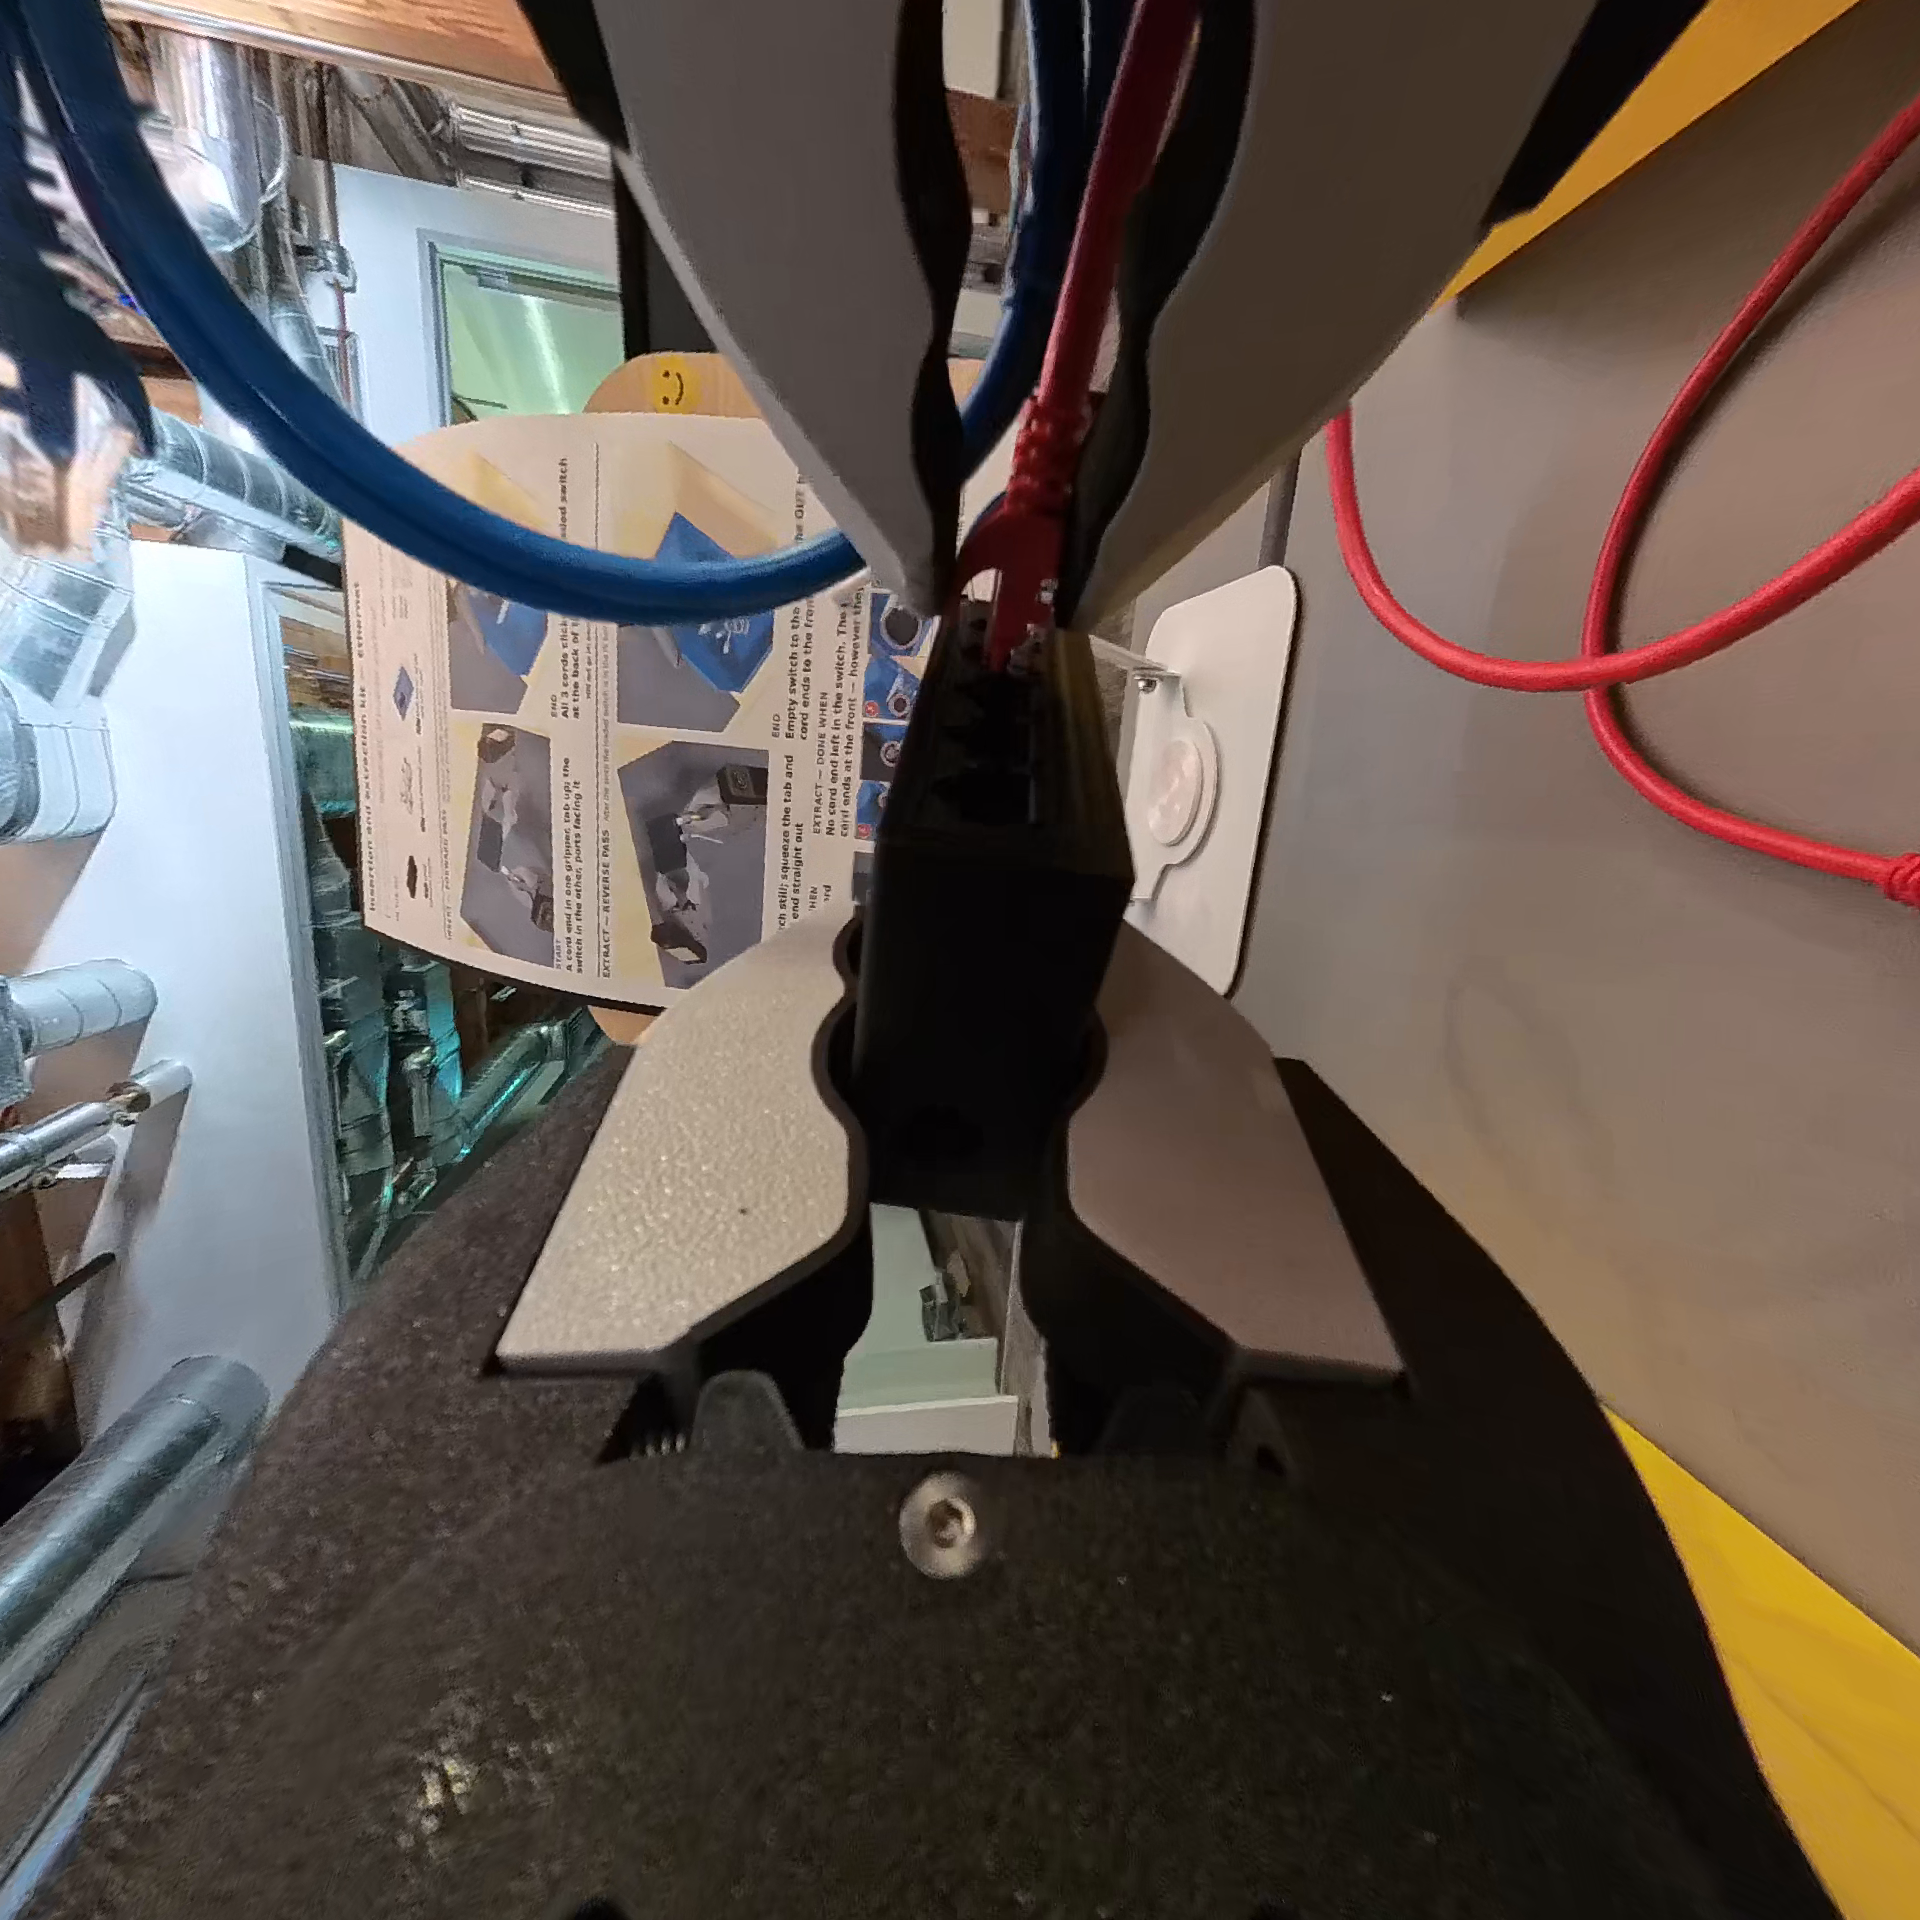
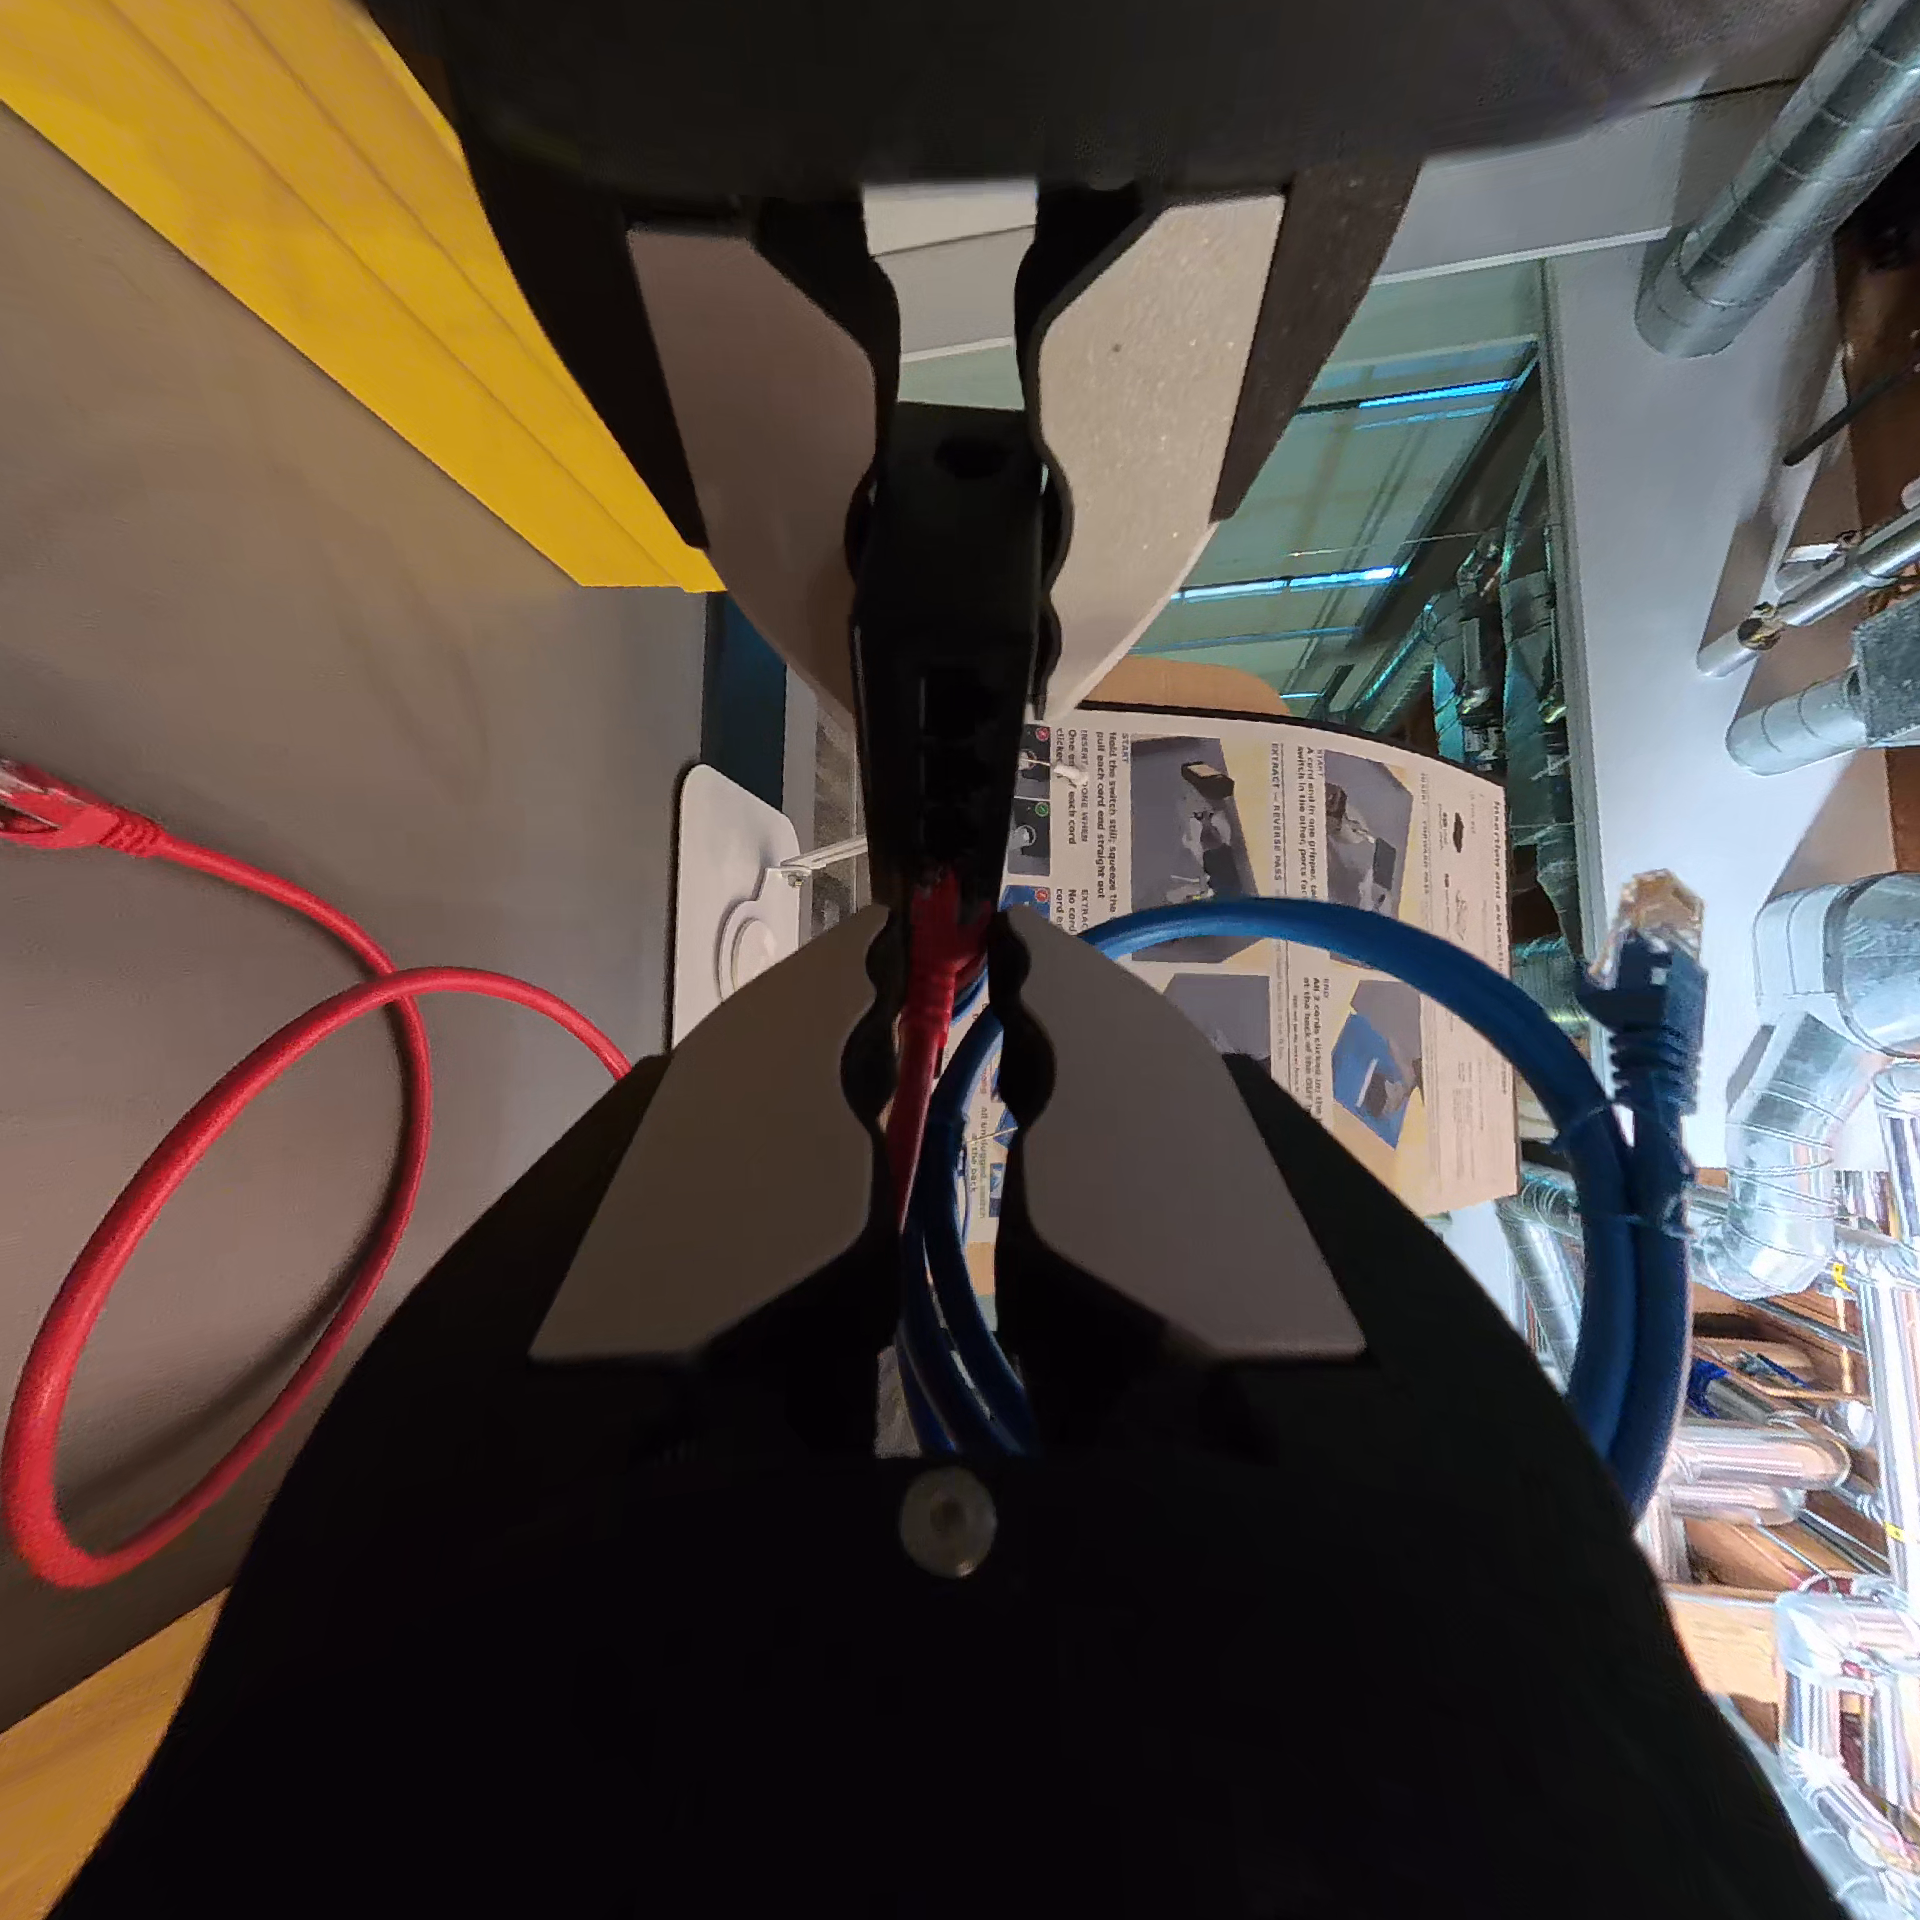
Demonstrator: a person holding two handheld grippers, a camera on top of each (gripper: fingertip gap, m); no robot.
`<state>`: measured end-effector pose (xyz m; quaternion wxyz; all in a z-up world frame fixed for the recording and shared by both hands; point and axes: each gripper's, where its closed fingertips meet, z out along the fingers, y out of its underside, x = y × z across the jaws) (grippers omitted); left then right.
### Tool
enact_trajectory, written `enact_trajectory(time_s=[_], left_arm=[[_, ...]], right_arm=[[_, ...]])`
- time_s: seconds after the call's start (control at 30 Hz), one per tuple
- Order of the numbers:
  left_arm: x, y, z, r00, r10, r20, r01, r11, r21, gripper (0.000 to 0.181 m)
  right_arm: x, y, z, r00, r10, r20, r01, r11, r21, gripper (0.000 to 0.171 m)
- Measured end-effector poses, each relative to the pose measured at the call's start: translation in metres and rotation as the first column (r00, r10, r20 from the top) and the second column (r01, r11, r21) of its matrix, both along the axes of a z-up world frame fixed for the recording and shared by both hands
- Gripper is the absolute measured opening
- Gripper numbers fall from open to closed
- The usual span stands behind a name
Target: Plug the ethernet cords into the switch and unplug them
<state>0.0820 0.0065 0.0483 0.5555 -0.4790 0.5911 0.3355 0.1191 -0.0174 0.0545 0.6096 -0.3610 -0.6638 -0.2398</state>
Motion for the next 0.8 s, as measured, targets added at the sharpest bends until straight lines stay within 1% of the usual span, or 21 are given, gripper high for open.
enact_trajectory(time_s=[0.13, 0.37, 0.53, 0.8], left_arm=[[0.003, 0.001, 0.003, 1.0, -0.003, 0.026, 0.002, 0.999, 0.033, 0.032], [0.005, 0.005, -0.003, 1.0, -0.005, 0.023, 0.004, 1.0, 0.03, 0.032], [0.008, 0.005, -0.005, 0.999, -0.02, 0.024, 0.02, 0.999, 0.038, 0.032], [0.012, 0.004, -0.013, 0.999, -0.031, 0.014, 0.031, 1.0, 0.004, 0.032]], right_arm=[[0.003, 0.0, 0.002, 1.0, -0.013, -0.016, 0.012, 0.999, -0.039, 0.014], [0.005, 0.003, -0.005, 0.999, -0.027, -0.026, 0.024, 0.993, -0.115, 0.015], [0.007, 0.002, -0.008, 1.0, -0.028, 0.013, 0.03, 0.992, -0.121, 0.015], [0.011, 0.0, -0.016, 0.994, -0.041, 0.105, 0.051, 0.994, -0.101, 0.015]])
